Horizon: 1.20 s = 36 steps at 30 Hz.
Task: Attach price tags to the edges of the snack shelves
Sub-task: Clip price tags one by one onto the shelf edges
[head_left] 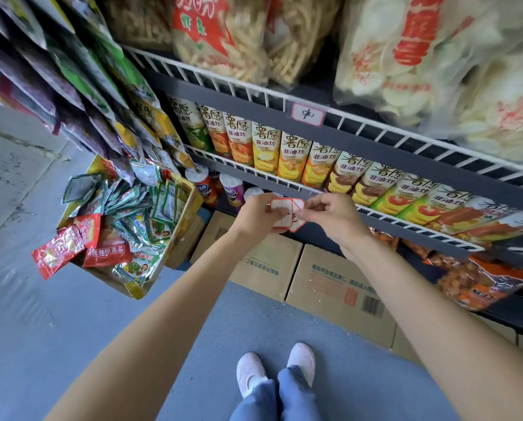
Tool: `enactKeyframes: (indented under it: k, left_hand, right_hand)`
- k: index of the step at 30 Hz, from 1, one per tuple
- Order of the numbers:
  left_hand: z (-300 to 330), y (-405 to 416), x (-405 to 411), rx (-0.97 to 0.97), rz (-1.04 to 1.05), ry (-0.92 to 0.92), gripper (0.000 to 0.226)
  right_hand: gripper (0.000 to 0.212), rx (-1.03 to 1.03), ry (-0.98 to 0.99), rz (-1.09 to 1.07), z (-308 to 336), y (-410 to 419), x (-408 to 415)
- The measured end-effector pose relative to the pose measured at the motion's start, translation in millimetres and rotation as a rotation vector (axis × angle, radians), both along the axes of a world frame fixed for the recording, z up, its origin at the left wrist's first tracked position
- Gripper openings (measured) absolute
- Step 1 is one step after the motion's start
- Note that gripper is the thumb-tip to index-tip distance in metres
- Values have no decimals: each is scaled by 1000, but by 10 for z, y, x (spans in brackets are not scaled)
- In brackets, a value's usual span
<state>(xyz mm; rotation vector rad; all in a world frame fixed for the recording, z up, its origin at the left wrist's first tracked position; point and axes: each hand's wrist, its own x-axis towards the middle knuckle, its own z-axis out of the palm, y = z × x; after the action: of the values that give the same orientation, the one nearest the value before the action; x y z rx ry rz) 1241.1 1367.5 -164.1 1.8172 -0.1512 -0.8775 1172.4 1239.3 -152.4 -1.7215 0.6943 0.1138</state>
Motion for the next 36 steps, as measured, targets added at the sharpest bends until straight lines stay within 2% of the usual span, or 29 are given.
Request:
enactKeyframes:
  k: [2,5,7,11,16,19,23,29,36]
  left_hand:
    - [-136,1,3,-40,16,9,26]
    - [-342,-23,41,-54,13,-7,8]
    - [-472,-63,66,-55,-1,-37,8]
    - [-727,-151,117,-23,-30,-76,6]
    - [-1034,-264,166,31,-80,-143,17]
    - [-1179,-343,184,15,-11,-117,23]
    - [-1344,-428,235,154,-3,-276,31]
    - [-1420,-642,364,212,-110,-296,47]
    - [-1493,-794,381,198,-152,-247,60]
  right_hand:
    - [15,26,12,-8,-108,-25,16]
    - [16,89,61,-47,-293,-71,33]
    - [15,116,79,-70,-427,-103,44]
    - [22,66,28,-111,-675,-157,83]
    - [23,17,34,-168,-938,-263,132]
    - [11,10,-9,-200,-1085,-327,159]
    - [15,-171,-81,-285,-1204,-464,212]
    - [11,-676,-39,-190,-1336,-650,255]
    - [20,-828,-39,-136,-1366,-716,283]
